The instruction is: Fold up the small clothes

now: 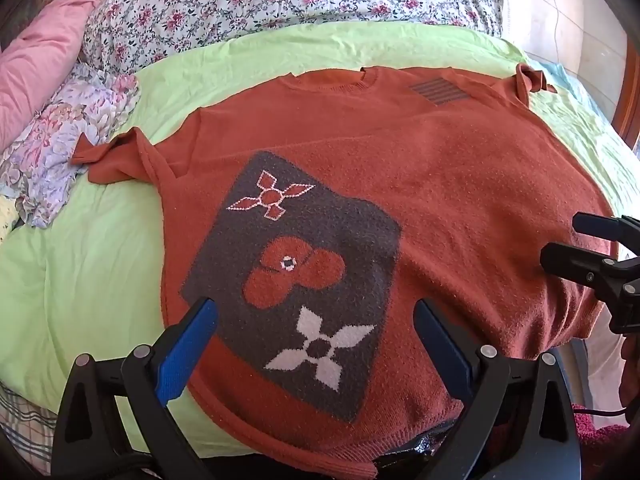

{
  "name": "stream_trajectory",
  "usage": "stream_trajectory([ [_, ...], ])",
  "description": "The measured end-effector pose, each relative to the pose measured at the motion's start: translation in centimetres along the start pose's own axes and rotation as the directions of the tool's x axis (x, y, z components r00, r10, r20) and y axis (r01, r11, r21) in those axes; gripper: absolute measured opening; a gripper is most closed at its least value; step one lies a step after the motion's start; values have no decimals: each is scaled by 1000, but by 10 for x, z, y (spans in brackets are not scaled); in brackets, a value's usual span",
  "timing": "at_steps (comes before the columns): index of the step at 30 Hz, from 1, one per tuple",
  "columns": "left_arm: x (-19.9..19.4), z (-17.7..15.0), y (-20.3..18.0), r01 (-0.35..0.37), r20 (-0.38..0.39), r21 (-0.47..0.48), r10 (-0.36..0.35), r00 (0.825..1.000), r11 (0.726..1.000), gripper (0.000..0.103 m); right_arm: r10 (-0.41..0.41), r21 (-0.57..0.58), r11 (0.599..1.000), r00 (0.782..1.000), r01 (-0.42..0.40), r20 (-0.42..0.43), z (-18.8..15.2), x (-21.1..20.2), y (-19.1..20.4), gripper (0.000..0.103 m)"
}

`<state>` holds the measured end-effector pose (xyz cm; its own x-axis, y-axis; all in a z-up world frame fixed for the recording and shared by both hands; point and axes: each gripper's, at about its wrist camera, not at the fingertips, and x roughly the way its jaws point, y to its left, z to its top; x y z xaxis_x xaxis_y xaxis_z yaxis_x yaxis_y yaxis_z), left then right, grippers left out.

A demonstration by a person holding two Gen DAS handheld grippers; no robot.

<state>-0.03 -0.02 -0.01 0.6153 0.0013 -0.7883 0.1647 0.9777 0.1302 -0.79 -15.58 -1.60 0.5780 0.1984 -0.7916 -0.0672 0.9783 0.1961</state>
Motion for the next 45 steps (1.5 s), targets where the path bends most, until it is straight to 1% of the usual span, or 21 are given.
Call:
stream_trajectory([
  [5, 1, -1, -1, -2, 0, -3, 2, 1000, 1000, 99, 3, 1, 1000, 1000, -3, -5, -1, 0, 2, 103],
  [9, 1, -2, -2, -2, -1, -4, 2, 1000, 1000, 99, -2, -5, 1000, 1000, 2, 6, -1, 0, 5, 103],
  [12, 0, 0, 4, 0, -3, 5, 0, 1000, 1000, 99, -2, -2, 1000, 1000, 2, 12, -1, 2, 11, 103],
  [18, 0, 1, 4, 1, -3, 2, -1, 1000, 1000, 99, 0, 0, 1000, 1000, 0, 11, 0, -4, 7, 103],
  [24, 5, 0, 9, -2, -10, -4, 2, 1000, 1000, 99, 6, -4, 1000, 999, -6, 32, 3, -3, 4, 103],
  [29, 6, 0, 8, -2, -16, -3, 2, 1000, 1000, 99, 4, -3, 1000, 1000, -4, 18, 4, -3, 4, 103],
  [30, 6, -1, 8, -3, -13, -3, 3, 1000, 1000, 99, 0, -3, 1000, 1000, 0, -4, 5, -3, 3, 103],
  [33, 6, -1, 7, -2, -9, -3, 2, 1000, 1000, 99, 0, -2, 1000, 1000, 0, -18, 5, -3, 2, 103],
  [38, 6, -1, 6, 2, -10, -4, -2, 1000, 1000, 99, 2, -1, 1000, 1000, -2, -10, 5, -4, 3, 103],
  [45, 6, -1, 7, 4, -13, -6, -4, 1000, 1000, 99, 1, 2, 1000, 1000, -1, -28, 6, -5, -1, 103],
])
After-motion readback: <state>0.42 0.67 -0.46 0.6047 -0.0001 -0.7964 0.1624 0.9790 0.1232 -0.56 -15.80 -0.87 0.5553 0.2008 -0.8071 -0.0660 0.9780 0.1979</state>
